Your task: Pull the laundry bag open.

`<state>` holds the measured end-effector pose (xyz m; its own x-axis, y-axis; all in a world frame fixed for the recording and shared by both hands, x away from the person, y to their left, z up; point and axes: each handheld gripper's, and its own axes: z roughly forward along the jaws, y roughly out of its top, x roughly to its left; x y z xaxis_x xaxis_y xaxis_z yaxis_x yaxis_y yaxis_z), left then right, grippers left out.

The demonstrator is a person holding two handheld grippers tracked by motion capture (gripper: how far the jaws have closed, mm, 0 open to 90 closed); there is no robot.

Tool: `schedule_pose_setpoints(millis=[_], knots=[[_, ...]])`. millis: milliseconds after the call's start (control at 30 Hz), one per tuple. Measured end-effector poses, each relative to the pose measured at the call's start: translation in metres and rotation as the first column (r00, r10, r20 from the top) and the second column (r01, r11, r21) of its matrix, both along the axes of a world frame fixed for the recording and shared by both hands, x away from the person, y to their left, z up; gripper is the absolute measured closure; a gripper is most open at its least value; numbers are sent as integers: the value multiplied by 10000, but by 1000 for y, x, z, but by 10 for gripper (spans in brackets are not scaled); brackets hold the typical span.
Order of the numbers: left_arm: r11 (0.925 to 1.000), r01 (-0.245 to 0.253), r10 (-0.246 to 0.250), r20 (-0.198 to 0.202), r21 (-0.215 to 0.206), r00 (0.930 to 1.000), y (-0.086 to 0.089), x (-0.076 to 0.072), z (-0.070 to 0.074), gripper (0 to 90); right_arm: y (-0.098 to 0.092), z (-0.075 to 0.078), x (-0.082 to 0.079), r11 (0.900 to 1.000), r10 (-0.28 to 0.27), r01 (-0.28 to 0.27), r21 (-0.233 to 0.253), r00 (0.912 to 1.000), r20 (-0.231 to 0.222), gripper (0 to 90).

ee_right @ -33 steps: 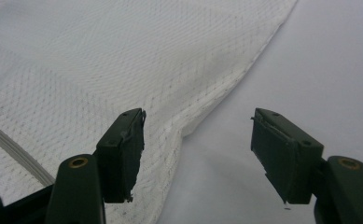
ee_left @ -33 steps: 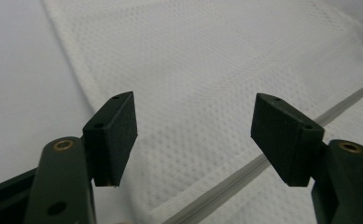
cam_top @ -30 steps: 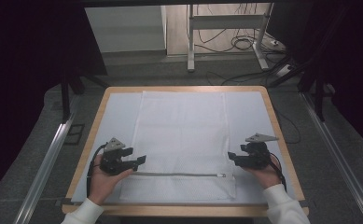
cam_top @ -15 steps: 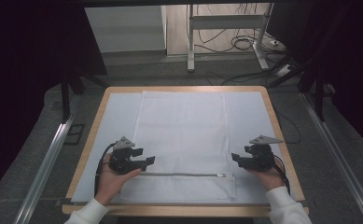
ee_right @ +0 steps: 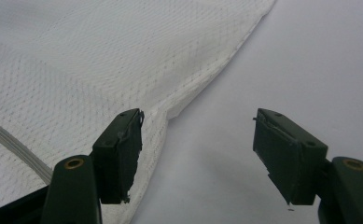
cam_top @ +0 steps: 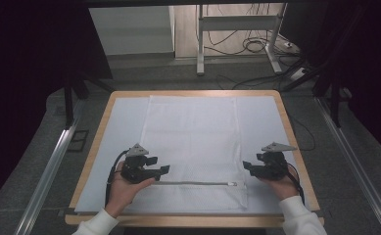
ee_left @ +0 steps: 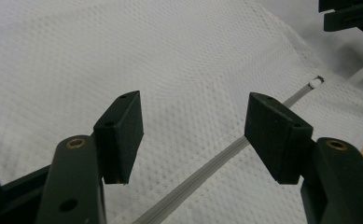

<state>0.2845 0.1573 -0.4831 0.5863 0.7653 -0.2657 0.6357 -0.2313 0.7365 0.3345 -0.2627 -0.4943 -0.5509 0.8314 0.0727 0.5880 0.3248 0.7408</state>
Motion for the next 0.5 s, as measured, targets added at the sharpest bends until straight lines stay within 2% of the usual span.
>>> schedule_pose_setpoints(millis=[233,500], knots=[[9997,225,-225,-177,-31,9996,-13,0,-1,380,0,-1,3,10000,-26,26,13,10000,32,317],[9971,746,-750,-404,-119,9964,-36,-1,-3,390,0,-1,3,10000,-24,25,-39,9999,109,315]])
